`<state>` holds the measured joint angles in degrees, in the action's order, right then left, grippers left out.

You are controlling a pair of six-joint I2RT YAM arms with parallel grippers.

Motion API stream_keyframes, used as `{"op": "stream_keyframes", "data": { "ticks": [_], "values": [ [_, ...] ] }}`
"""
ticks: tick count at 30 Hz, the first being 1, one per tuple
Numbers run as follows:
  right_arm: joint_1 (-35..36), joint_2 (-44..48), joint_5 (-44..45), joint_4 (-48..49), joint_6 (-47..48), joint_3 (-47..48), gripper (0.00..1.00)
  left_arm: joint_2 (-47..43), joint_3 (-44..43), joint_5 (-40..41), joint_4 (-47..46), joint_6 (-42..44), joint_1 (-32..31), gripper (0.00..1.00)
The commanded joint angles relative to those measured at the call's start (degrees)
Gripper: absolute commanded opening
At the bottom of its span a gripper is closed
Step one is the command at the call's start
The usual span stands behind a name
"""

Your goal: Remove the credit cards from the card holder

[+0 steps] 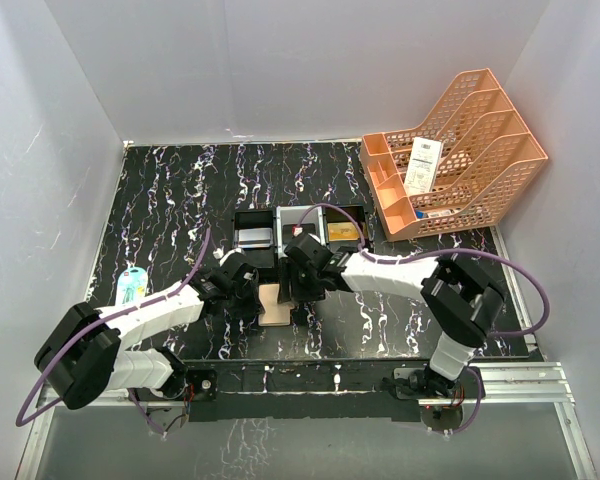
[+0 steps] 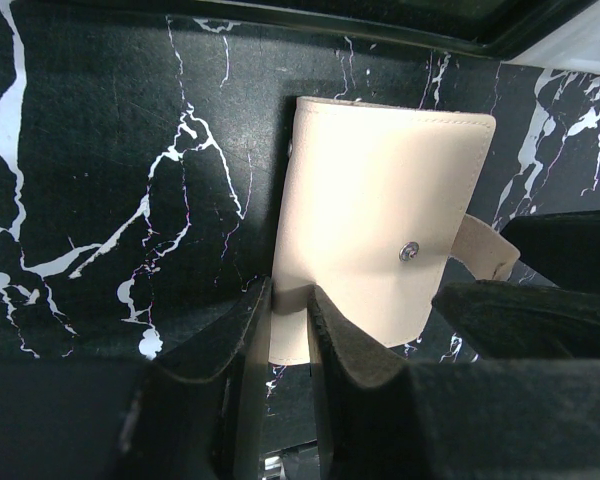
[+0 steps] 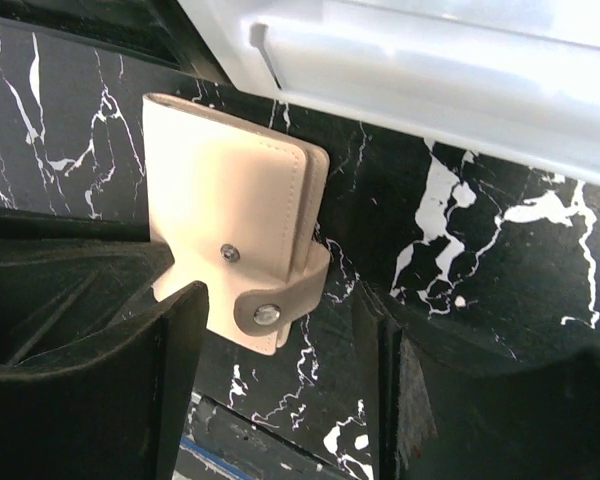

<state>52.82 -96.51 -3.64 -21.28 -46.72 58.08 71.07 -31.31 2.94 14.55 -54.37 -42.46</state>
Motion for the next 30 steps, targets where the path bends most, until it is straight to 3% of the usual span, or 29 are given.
{"op": "stream_keyframes", "data": {
  "ticks": [1,7,15,20,30],
  "values": [
    [0.9,-1.6,4.4,-1.4,0.5,4.9,0.59,0.5,-0.1,0.3,3.8,1.0,-0.3,0.20],
    [2.7,-5.3,11.2,-8.8,-0.7,8.7,0.57,0.6,0.3,0.4,3.6,0.8,-0.3,0.20],
    [2.5,-1.8,19.1,-13.4,-1.8,8.0,0.45,0.4,0.5,0.5,3.8,0.8,-0.3,0.19],
    [-1.2,2.0,7.9,-6.0,-1.9,1.6,0.27,0.7,0.6,0.6,3.8,0.8,-0.3,0.19],
    [-2.1,0.3,-2.7,1.8,-1.4,-0.4,0.20,0.0,1.1,0.2,3.6,0.5,-0.3,0.19]
  ]
}}
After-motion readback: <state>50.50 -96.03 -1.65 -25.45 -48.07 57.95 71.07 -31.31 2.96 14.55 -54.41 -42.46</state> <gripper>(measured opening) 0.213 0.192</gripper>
